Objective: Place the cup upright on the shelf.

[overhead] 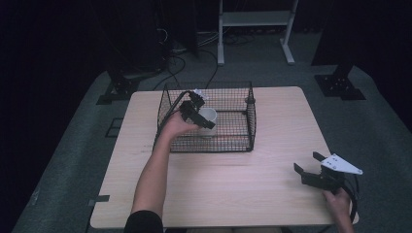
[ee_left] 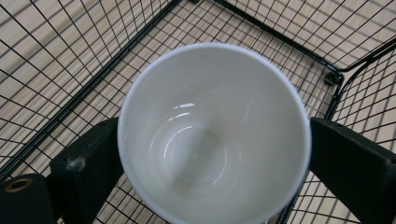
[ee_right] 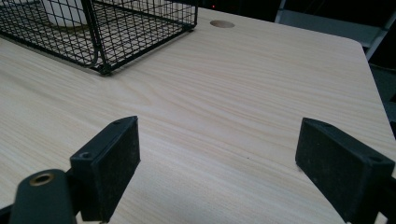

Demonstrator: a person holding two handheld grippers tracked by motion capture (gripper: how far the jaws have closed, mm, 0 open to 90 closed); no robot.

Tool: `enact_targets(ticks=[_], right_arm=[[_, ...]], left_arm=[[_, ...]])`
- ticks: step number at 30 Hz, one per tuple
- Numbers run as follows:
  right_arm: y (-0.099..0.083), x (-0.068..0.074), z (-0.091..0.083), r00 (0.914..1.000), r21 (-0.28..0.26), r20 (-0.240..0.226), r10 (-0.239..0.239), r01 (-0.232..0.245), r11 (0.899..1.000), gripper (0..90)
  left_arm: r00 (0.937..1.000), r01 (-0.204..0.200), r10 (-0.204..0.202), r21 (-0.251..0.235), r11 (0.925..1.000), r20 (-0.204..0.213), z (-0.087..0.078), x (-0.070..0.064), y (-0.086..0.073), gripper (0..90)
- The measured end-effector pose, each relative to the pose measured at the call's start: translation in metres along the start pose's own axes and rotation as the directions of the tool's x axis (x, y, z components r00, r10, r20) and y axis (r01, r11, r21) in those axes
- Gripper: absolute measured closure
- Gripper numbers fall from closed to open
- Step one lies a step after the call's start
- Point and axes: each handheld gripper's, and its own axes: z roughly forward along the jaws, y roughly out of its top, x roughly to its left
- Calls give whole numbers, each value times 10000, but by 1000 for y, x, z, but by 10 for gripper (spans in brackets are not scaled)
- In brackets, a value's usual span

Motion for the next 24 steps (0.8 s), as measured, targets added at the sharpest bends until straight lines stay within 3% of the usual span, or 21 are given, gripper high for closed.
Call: enact_targets(ticks=[24], right_arm=[[0,-1,0,10000,-11,20,67,-67,10000,131]], left_arm=[[9974,-526,473,-1001,9936,-538,-33,-15,11,63]])
